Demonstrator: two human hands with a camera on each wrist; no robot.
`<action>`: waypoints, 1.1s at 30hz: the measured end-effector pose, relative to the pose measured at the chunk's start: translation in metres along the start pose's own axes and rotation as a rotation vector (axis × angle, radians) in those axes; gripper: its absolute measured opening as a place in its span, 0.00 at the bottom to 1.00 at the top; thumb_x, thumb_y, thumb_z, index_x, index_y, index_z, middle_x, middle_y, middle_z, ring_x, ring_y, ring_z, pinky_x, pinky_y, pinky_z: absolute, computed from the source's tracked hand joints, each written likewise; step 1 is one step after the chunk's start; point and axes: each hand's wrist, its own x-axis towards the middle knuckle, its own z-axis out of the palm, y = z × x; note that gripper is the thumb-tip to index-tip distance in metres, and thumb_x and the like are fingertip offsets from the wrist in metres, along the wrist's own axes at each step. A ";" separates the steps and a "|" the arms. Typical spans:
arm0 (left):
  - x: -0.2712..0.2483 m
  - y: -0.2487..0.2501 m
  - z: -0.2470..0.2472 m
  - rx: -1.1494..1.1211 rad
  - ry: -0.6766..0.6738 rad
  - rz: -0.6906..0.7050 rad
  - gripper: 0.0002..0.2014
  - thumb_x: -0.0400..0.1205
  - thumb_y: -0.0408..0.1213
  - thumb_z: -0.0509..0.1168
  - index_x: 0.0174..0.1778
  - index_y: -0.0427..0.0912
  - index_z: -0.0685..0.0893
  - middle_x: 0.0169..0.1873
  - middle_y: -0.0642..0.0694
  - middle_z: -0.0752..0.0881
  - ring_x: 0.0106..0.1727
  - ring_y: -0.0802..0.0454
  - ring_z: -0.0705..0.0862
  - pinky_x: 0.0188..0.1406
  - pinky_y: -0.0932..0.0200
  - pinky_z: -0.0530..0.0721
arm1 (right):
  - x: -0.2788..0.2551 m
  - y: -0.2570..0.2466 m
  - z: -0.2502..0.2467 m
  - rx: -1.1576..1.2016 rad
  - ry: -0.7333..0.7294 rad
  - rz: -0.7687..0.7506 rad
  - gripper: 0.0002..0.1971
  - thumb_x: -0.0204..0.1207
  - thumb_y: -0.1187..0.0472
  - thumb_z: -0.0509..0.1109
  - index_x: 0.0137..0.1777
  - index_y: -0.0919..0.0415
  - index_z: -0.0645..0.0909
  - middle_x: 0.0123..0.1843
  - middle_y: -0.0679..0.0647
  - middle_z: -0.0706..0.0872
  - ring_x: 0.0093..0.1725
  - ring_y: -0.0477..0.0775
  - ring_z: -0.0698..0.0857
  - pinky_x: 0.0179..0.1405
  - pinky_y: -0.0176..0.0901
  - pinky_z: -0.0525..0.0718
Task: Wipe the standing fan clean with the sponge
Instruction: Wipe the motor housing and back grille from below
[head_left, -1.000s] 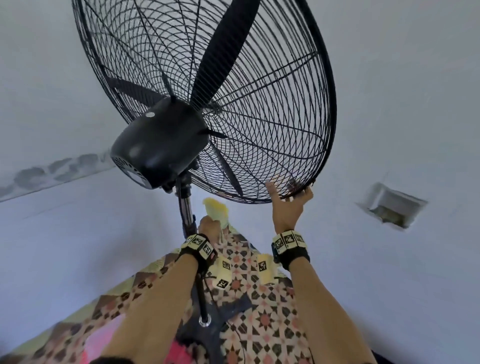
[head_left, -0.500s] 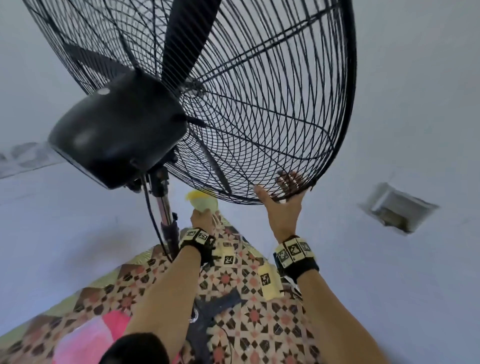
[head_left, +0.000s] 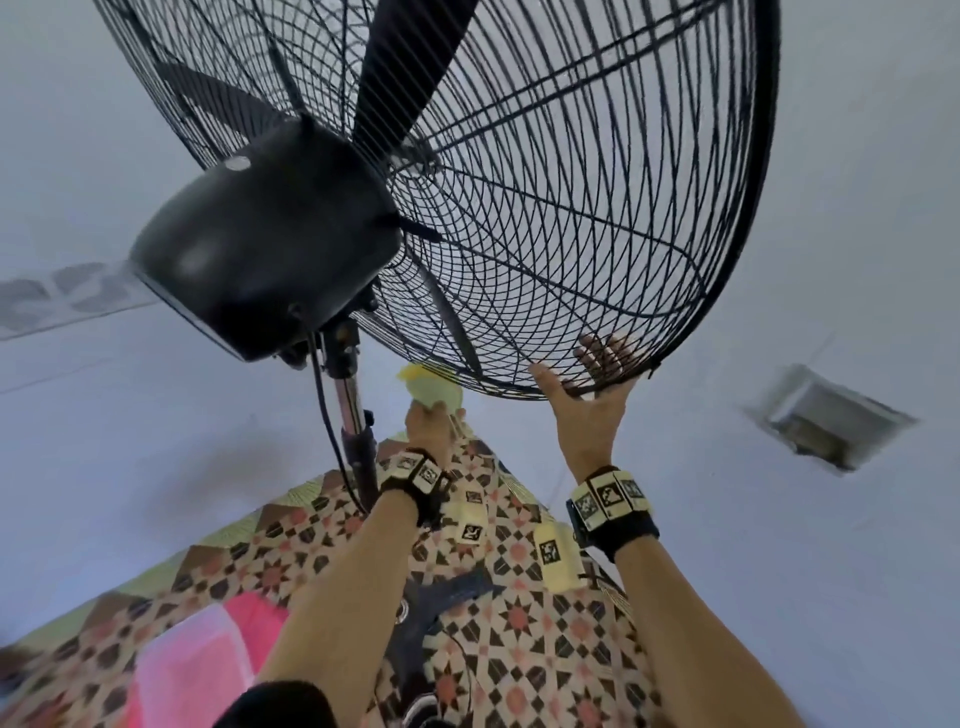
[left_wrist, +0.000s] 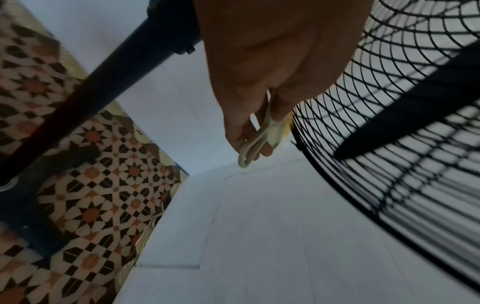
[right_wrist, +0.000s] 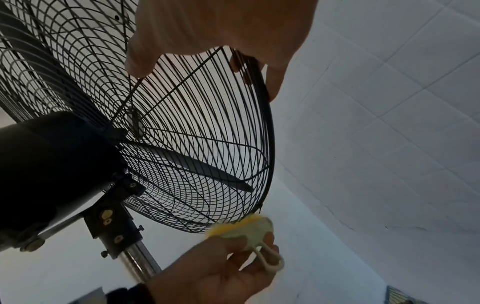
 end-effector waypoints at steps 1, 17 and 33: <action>-0.022 0.006 0.004 0.057 -0.033 0.070 0.14 0.90 0.28 0.58 0.71 0.31 0.77 0.52 0.37 0.86 0.29 0.59 0.86 0.26 0.65 0.85 | -0.001 -0.001 -0.001 0.005 0.005 -0.002 0.67 0.57 0.39 0.90 0.89 0.54 0.53 0.80 0.52 0.77 0.80 0.50 0.75 0.84 0.56 0.72; -0.055 -0.031 0.011 -0.026 -0.318 0.225 0.11 0.92 0.30 0.61 0.69 0.40 0.77 0.44 0.53 0.91 0.36 0.69 0.89 0.33 0.70 0.84 | -0.001 0.004 -0.005 -0.035 -0.010 -0.030 0.64 0.57 0.34 0.88 0.87 0.59 0.58 0.79 0.51 0.77 0.79 0.49 0.75 0.84 0.59 0.71; -0.035 -0.031 -0.039 0.228 -0.201 0.454 0.07 0.91 0.32 0.63 0.62 0.37 0.83 0.42 0.43 0.86 0.35 0.49 0.83 0.33 0.61 0.81 | 0.002 -0.003 -0.006 -0.004 -0.036 -0.022 0.67 0.59 0.40 0.89 0.90 0.53 0.49 0.78 0.39 0.74 0.79 0.46 0.74 0.86 0.54 0.69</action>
